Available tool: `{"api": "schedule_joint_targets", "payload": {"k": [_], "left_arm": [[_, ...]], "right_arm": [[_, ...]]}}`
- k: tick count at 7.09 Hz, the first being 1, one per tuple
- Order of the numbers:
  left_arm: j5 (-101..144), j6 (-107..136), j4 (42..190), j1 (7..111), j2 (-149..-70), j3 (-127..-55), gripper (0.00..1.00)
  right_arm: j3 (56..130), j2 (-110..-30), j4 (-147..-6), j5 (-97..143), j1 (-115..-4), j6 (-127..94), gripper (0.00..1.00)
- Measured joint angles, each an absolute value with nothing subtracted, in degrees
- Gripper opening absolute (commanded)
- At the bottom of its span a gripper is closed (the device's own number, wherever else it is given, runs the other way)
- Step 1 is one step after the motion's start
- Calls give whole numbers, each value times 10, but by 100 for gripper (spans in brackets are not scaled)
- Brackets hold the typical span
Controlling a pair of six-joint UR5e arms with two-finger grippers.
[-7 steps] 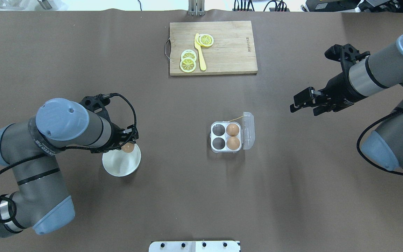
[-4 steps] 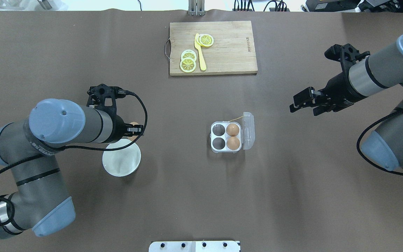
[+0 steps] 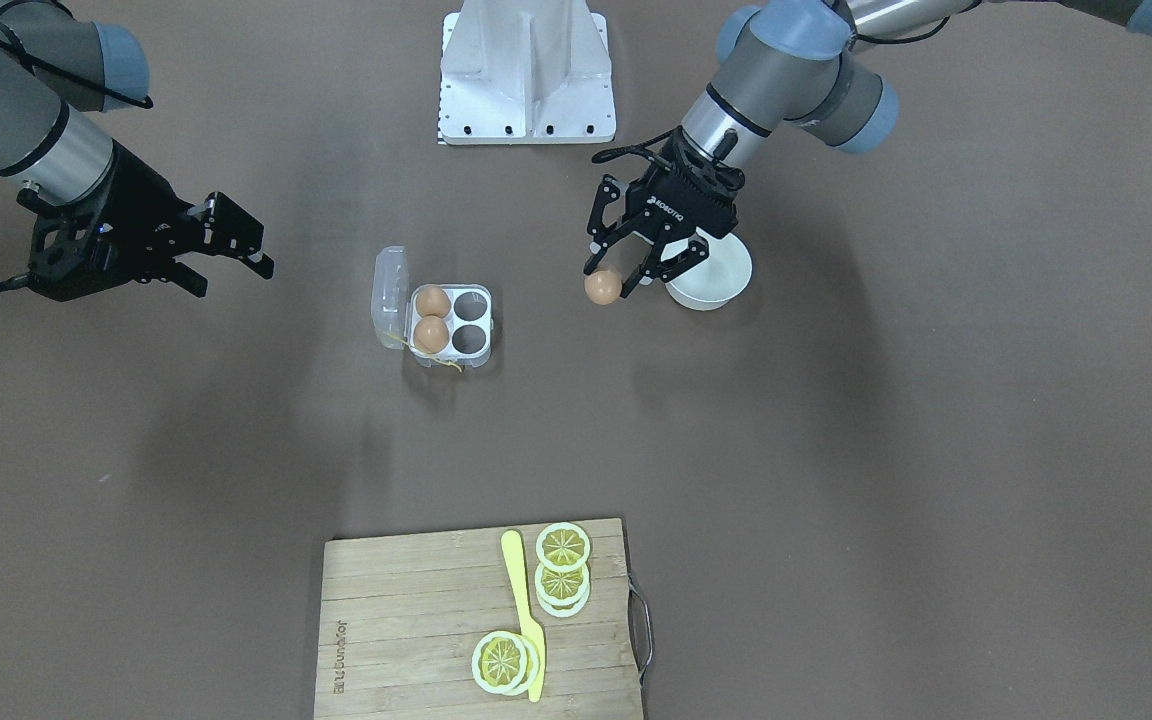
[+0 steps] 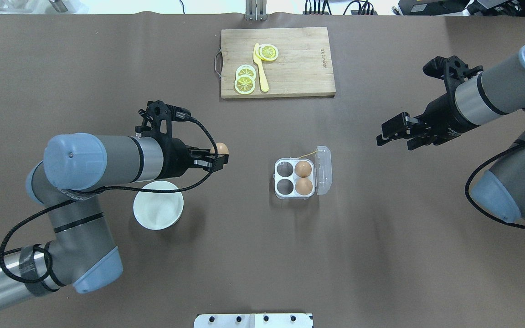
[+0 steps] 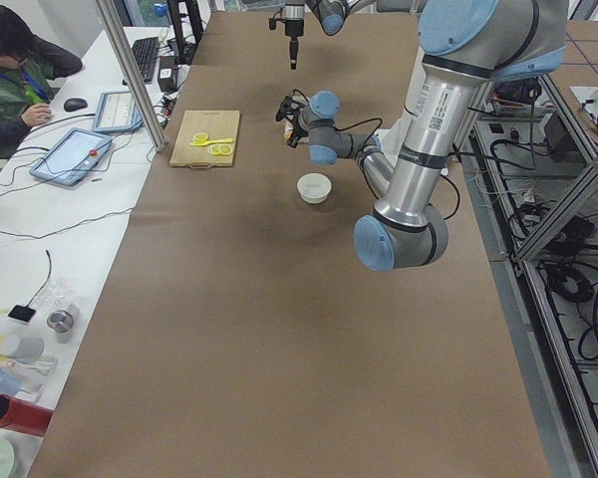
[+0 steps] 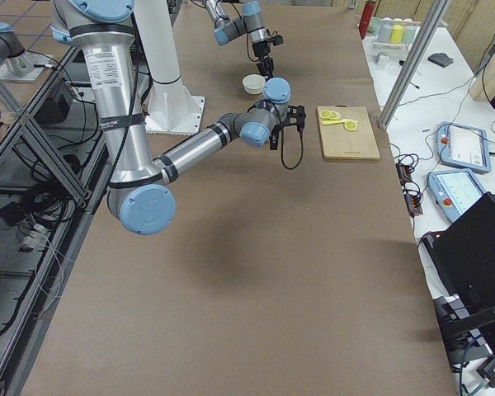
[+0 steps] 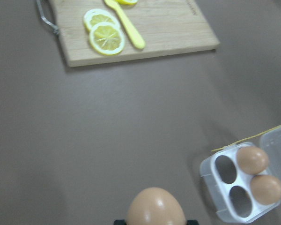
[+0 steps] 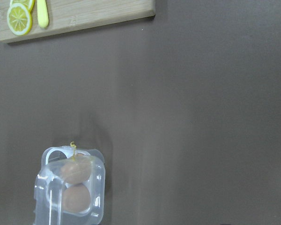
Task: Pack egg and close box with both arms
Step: 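Lift the egg with the left gripper and carry it to the egg box, then lower the egg into an empty slot and open the left gripper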
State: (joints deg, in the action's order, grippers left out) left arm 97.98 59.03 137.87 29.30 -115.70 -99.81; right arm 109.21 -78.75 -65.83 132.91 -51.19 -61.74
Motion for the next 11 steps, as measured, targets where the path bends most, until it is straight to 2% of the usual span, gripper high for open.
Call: {"api": "schedule_joint_targets", "payload": {"k": [2, 5, 11], "left_arm": [[974, 560, 1501, 289, -1215, -900, 0], [959, 411, 1691, 255, -1243, -781, 0], [919, 328, 1730, 218, -1286, -721, 0]], "right_arm": [[1093, -787, -658, 1329, -512, -618, 89], [1093, -787, -658, 1329, -512, -618, 89], [1093, -787, -658, 1329, -512, -618, 90]]}}
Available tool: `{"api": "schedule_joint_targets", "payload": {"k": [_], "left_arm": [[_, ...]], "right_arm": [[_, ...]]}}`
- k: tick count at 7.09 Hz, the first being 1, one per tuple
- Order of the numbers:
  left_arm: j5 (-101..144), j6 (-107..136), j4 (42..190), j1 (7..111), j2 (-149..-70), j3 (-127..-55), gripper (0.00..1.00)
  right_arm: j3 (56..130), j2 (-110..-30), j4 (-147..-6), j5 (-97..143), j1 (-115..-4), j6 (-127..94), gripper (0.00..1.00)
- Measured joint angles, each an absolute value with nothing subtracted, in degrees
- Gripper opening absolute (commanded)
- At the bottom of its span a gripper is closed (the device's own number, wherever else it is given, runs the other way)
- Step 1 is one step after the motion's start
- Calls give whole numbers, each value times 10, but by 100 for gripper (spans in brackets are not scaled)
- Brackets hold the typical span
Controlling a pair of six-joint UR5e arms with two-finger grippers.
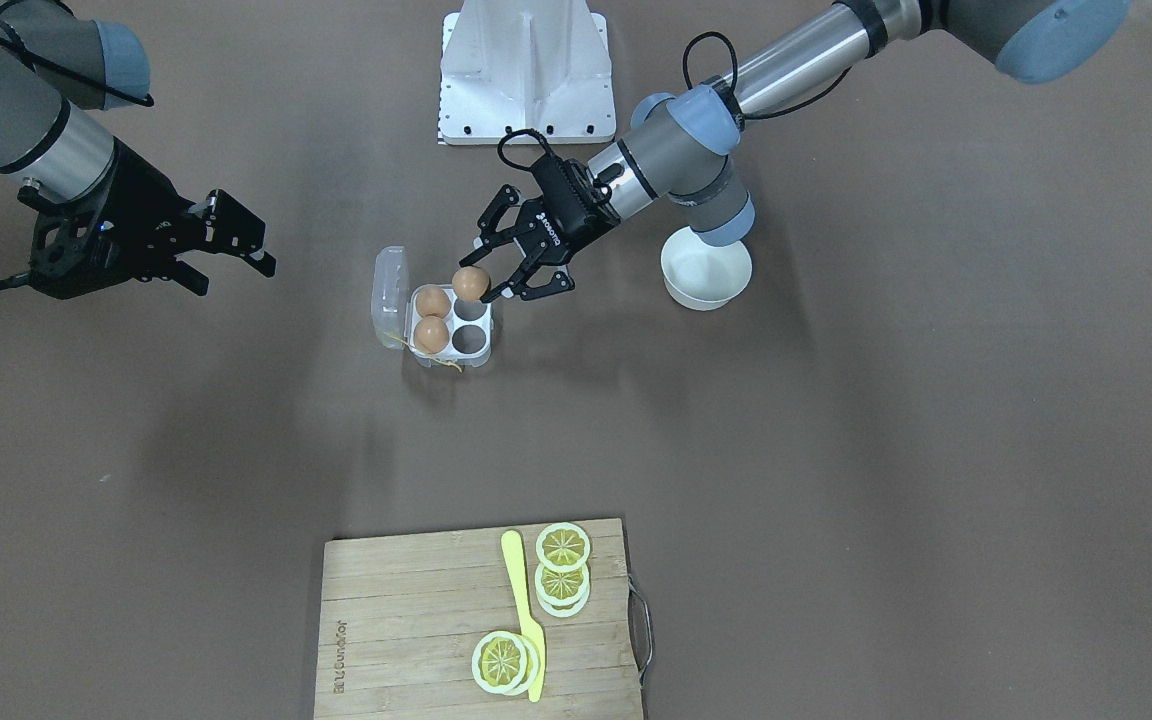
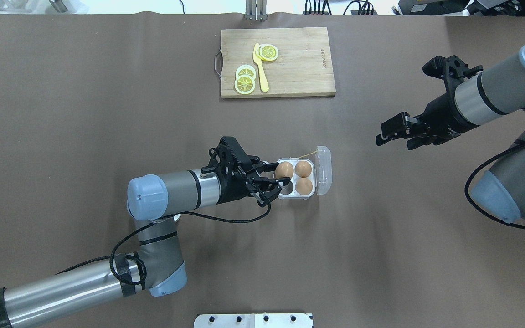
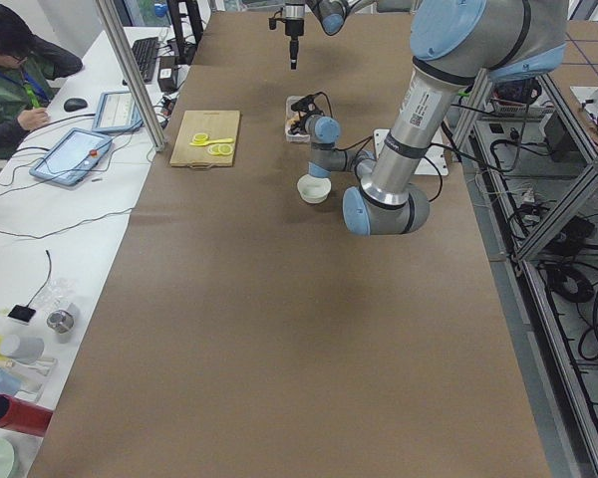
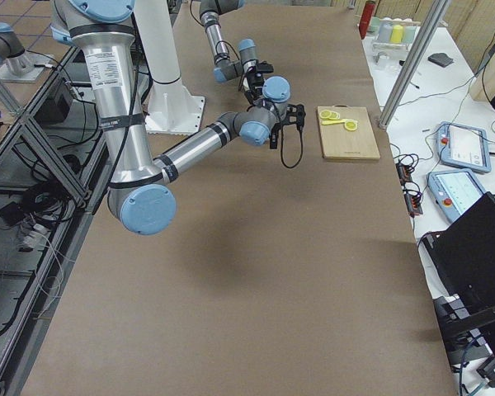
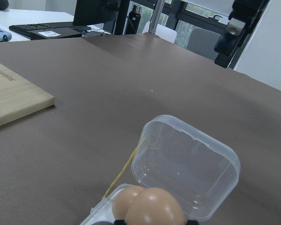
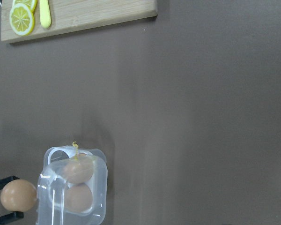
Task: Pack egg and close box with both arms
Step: 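Lower the egg into an empty slot and open the left gripper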
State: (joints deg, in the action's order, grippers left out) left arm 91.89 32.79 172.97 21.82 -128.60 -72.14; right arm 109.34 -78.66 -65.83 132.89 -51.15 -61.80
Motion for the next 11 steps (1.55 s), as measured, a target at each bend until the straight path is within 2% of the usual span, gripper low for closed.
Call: {"api": "schedule_joint_targets", "payload": {"k": [5, 8, 9, 11], "left_arm": [[875, 321, 1726, 191, -1296, -699, 0], [864, 312, 1725, 190, -1302, -695, 38], [862, 312, 1725, 189, -1303, -695, 39], [861, 312, 1725, 188, -1306, -696, 57]], "right_arm": [[1093, -787, -659, 1329, -512, -618, 90], [1093, -787, -659, 1329, -512, -618, 90], [1093, -787, -658, 1329, -512, -618, 91], [1093, -787, -658, 1329, -512, -619, 91]]}}
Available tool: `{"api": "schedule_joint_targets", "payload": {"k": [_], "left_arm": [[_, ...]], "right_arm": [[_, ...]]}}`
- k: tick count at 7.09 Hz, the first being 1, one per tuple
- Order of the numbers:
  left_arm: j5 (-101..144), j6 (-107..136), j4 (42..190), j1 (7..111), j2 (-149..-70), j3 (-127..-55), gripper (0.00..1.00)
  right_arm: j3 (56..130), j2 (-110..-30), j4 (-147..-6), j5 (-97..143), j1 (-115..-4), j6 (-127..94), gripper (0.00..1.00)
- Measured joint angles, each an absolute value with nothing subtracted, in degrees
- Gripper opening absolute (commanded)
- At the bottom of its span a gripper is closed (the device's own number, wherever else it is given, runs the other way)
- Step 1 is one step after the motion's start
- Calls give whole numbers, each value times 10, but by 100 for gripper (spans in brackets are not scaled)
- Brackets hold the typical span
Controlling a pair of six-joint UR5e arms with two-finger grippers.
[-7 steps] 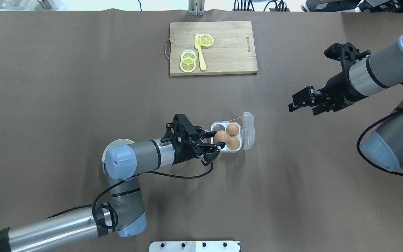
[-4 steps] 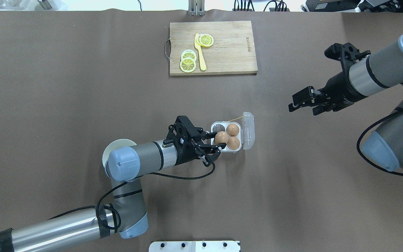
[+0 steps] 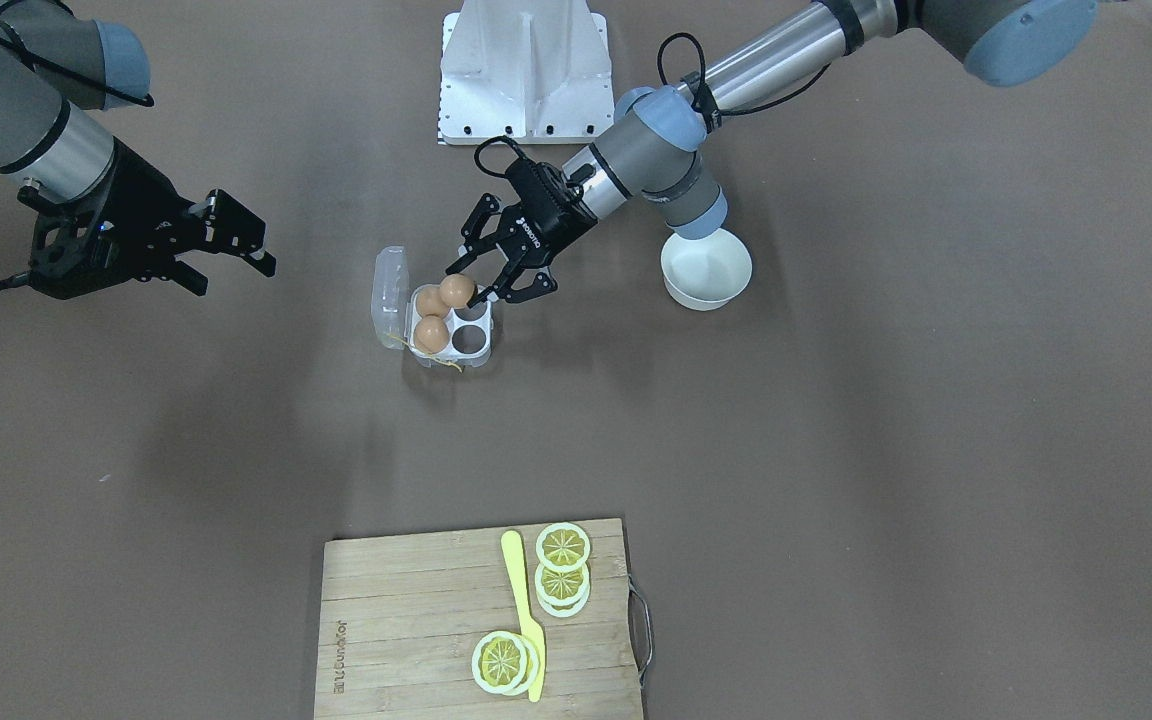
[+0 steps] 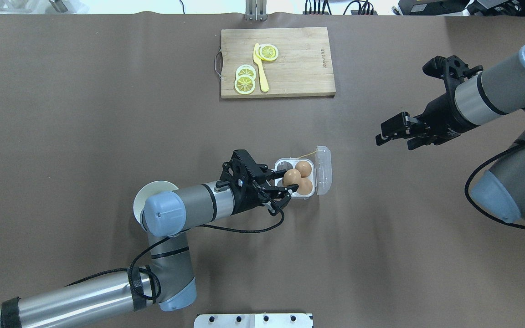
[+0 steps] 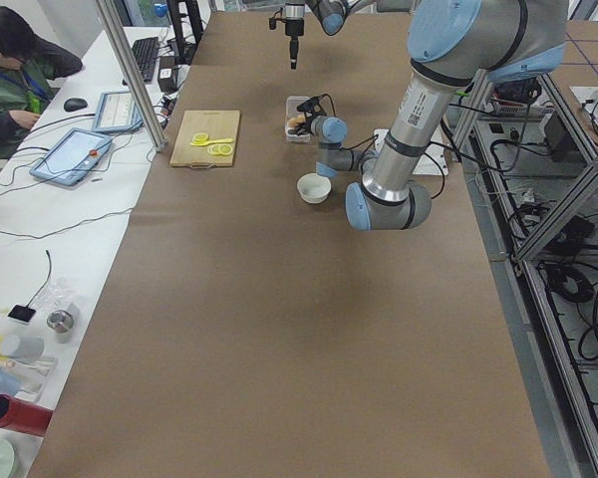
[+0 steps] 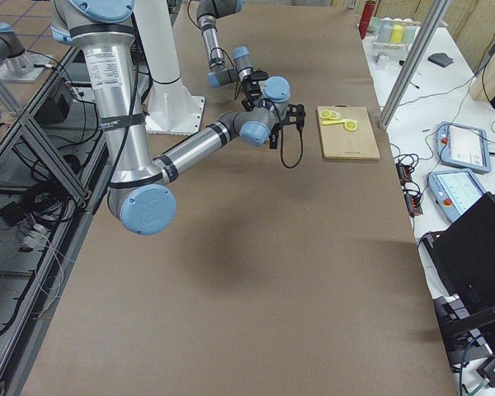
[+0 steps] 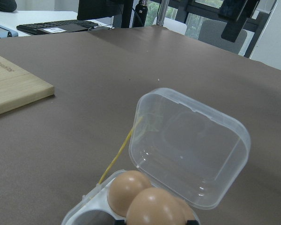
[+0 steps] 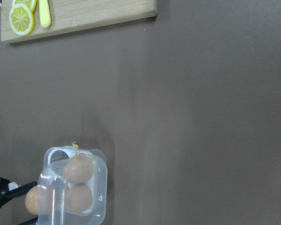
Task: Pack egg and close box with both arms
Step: 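Lower the egg into an empty slot and open the left gripper, then raise the left gripper away from the egg box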
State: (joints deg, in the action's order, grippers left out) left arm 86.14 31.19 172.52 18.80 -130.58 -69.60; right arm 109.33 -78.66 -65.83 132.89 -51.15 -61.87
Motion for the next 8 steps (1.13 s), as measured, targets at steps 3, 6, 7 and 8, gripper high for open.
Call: {"api": "schedule_joint_targets", "payload": {"k": [3, 6, 7, 8], "left_arm": [[862, 312, 1725, 187, -1306, -696, 68], [862, 315, 1725, 188, -1307, -702, 67], [863, 318, 1715, 189, -1309, -715, 66], [864, 324, 1685, 194, -1311, -738, 66]], "right_arm": [[1093, -787, -658, 1329, -512, -618, 91], [1093, -787, -659, 1329, -512, -618, 91], [1093, -787, -658, 1329, -512, -618, 91], [1093, -787, -658, 1329, -512, -618, 91]]}}
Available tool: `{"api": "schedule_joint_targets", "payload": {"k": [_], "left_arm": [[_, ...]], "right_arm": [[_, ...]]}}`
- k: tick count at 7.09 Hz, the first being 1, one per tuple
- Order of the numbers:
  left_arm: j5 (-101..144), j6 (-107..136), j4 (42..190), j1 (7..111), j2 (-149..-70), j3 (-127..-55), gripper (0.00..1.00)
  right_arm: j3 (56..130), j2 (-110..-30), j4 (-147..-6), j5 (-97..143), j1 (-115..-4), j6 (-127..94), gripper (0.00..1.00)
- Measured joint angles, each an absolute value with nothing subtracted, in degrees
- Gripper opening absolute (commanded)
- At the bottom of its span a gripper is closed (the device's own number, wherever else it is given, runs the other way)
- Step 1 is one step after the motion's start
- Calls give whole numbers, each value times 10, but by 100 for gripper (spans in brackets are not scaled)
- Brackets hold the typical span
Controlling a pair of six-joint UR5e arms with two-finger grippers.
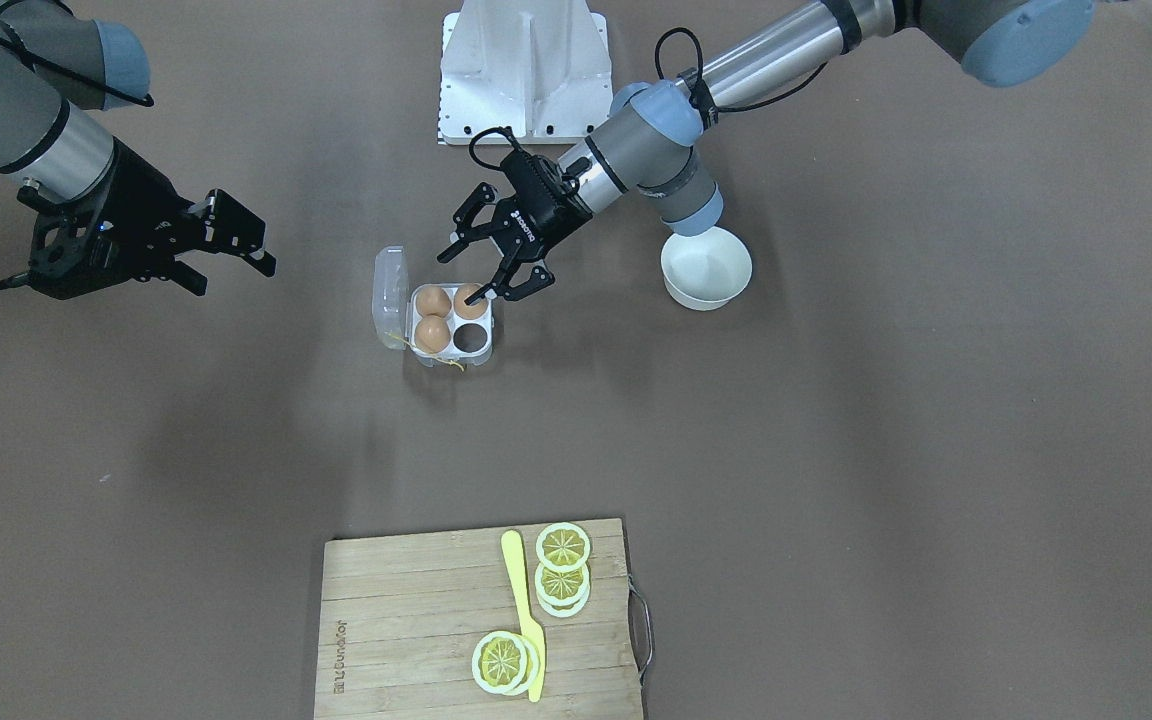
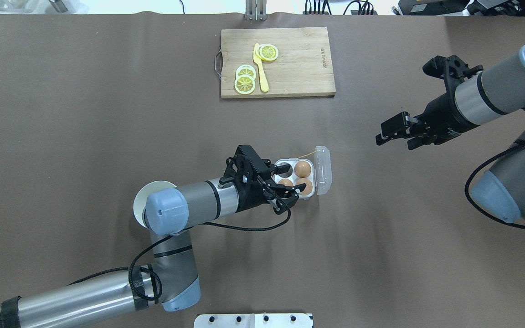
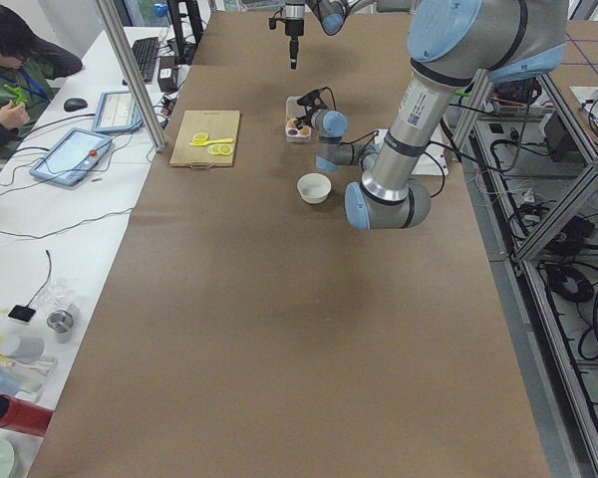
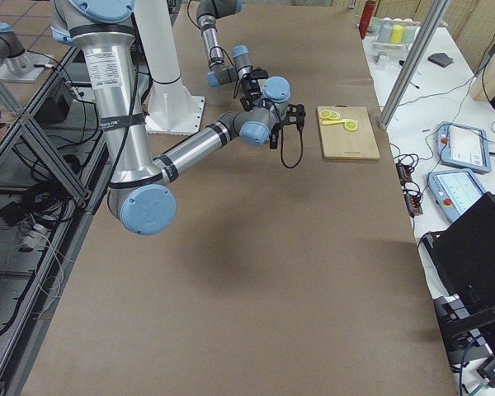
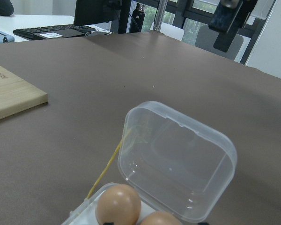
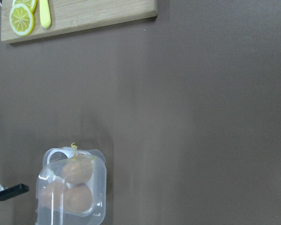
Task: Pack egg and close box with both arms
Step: 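Raise the left gripper away from the egg box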
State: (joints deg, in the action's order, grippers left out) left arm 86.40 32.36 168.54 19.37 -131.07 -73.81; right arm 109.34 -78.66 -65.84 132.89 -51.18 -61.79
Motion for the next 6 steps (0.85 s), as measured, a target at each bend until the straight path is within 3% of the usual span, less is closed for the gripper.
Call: {"api": "schedule_joint_targets", "payload": {"k": [3, 4, 5, 6], "left_arm": [[868, 404, 1568, 221, -1313, -816, 68], [883, 428, 1513, 237, -1313, -843, 68], [925, 449, 1450, 263, -1311, -876, 68], [986, 465, 1386, 301, -1304, -915, 68]], "right_arm": [[1093, -787, -659, 1329, -512, -618, 91], [1093, -787, -658, 1328, -511, -620, 84], [1093, -787, -658, 1328, -510, -624, 58], [1092, -787, -656, 1328, -507, -629, 20]]}}
